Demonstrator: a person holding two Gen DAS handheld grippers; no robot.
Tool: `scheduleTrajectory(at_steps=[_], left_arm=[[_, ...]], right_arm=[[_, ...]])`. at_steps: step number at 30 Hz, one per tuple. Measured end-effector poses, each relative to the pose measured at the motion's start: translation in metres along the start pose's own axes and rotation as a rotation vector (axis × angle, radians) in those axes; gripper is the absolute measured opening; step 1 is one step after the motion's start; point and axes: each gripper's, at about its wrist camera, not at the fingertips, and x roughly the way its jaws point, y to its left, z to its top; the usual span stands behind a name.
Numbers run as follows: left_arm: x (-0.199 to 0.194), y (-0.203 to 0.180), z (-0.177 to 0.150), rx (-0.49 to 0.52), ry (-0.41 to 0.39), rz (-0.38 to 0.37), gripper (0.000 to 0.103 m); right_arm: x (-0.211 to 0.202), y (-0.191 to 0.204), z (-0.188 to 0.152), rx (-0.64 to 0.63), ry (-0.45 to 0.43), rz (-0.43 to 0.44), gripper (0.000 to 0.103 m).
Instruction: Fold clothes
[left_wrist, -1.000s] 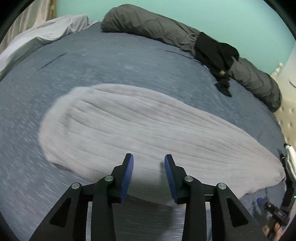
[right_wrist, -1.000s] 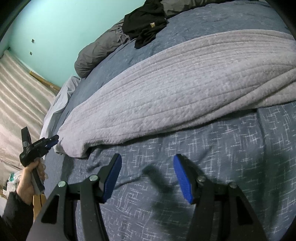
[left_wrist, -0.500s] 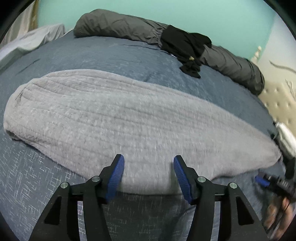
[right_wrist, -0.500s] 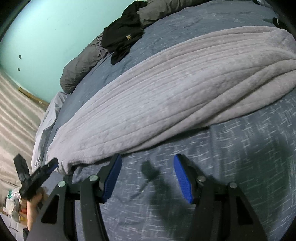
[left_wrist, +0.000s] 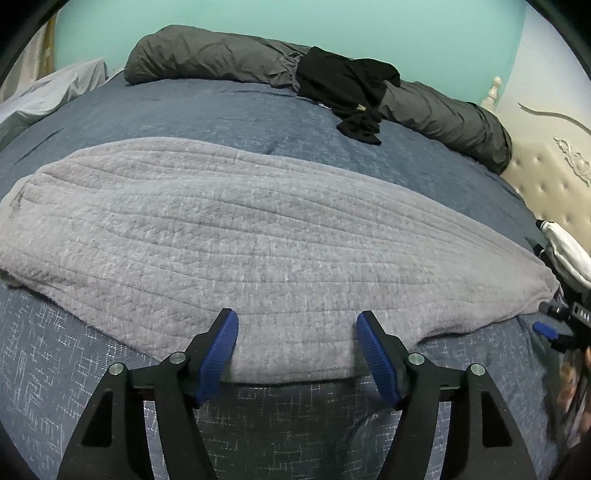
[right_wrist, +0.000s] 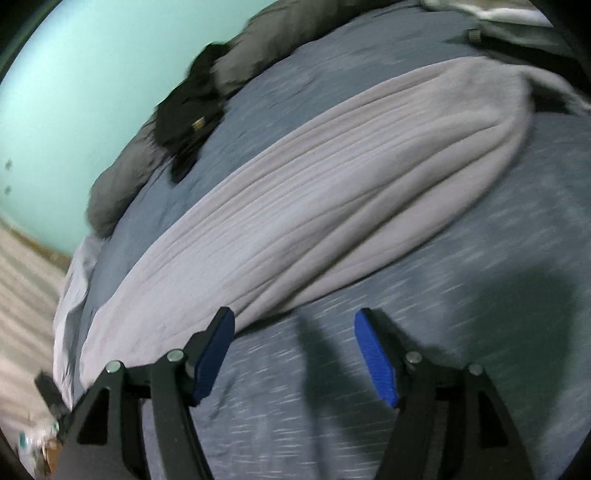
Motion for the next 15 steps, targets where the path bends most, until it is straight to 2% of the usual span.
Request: scheduleTrajectory(at_steps=[8, 11, 15], left_arm=[[-0.004, 0.005, 0.001, -0.036, -0.010, -0.032, 0.071], [-0.005, 0.005, 0.001, -0.044, -0.014, -0.037, 0.071], [-0.005, 0.005, 0.001, -0.047, -0.018, -0.039, 0.071]], right_arm=[[-0.042, -0.061, 0.062, 0.080, -0.116, -0.183, 0.071], [-0.044, -0.071, 0.080, 0.075, -0.115, -0.249, 0.071], [-0.039, -0.078, 0.095, 0.075, -0.104, -0.294, 0.071]])
